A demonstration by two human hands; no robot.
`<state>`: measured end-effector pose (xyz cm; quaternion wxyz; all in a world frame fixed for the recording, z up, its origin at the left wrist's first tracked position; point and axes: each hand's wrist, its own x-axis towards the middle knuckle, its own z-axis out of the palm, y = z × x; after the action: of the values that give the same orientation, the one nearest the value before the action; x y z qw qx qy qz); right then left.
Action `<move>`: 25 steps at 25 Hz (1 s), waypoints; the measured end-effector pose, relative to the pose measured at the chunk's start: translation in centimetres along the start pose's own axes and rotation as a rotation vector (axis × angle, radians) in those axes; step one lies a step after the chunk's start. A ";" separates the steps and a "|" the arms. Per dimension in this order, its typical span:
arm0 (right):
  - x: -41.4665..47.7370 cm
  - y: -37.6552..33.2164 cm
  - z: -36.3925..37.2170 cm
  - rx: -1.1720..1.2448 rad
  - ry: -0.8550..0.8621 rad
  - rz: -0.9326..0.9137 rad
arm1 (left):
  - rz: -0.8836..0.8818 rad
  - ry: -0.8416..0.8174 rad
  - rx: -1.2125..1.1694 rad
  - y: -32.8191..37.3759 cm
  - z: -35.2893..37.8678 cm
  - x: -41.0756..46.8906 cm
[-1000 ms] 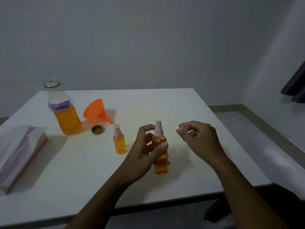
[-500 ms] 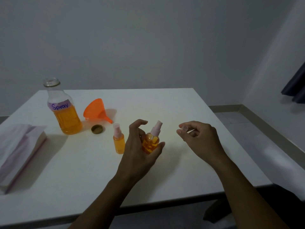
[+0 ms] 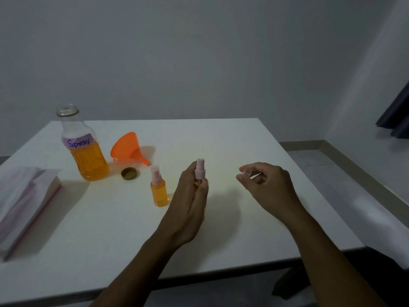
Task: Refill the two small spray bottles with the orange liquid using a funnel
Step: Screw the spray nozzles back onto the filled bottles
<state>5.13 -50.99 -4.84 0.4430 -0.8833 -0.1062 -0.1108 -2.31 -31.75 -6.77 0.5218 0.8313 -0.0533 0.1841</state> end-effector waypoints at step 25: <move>0.2 0.4 -1.6 0.004 0.046 0.009 | 0.073 0.078 0.336 -1.2 0.2 0.5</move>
<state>5.28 -52.47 -4.17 0.4476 -0.8801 -0.0920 -0.1289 -1.46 -31.36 -7.67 0.3700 0.8965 -0.0317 0.2415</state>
